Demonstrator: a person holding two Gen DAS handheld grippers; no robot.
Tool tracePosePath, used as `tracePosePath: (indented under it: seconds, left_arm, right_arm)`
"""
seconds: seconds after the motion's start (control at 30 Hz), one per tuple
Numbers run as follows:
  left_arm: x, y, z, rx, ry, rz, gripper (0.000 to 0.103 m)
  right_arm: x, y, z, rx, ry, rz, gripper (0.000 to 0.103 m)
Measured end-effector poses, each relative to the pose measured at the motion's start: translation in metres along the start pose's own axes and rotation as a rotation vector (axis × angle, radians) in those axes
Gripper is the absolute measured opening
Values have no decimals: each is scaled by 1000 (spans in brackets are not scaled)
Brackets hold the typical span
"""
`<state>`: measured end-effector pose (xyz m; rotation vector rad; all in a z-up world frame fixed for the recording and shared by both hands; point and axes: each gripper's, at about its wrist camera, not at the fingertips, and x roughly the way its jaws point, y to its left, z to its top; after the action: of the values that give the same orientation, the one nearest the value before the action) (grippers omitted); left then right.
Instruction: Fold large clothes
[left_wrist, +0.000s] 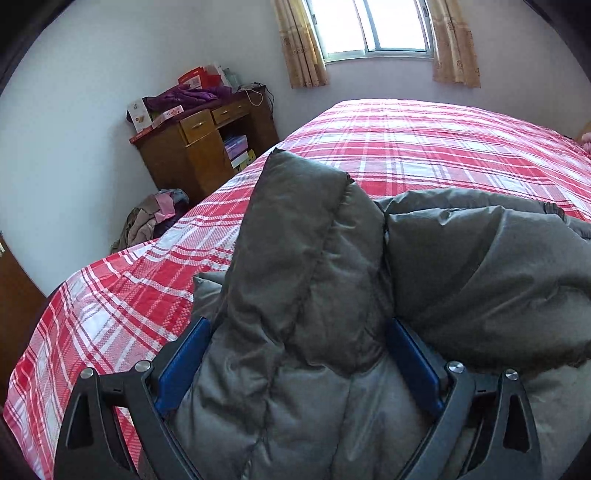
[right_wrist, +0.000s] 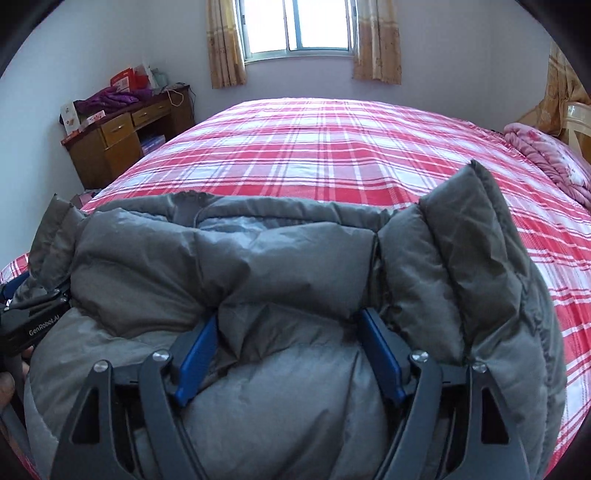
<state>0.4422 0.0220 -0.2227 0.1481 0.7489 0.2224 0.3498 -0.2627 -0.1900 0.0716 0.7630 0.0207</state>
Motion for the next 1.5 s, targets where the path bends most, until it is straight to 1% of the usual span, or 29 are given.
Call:
tracePosePath:
  seconds: [0.17,0.6,0.83,1.17,1.4,1.5]
  left_arm:
    - [8,3,0,-21,27,-23,99]
    - [15,-4,-2,-1,44,12,100]
    - [19,-11,-1,16,59,32,101]
    - [21,-17,-3,38,56,63,102]
    - [21,-18,-3,39,56,65,102]
    - [21,-18,-3,40,55,66,102]
  right_arm:
    - [4,-1,-2,9,-1,10,80]
    - [16,-6,-2,33,44,31,83]
    - [20,-2,-1,18,74,7,84]
    - [27,2,2,-9,104,-24,85]
    - [31,5,4,-27,118,-47,86]
    - [33,6,5,-39,126,-42,86]
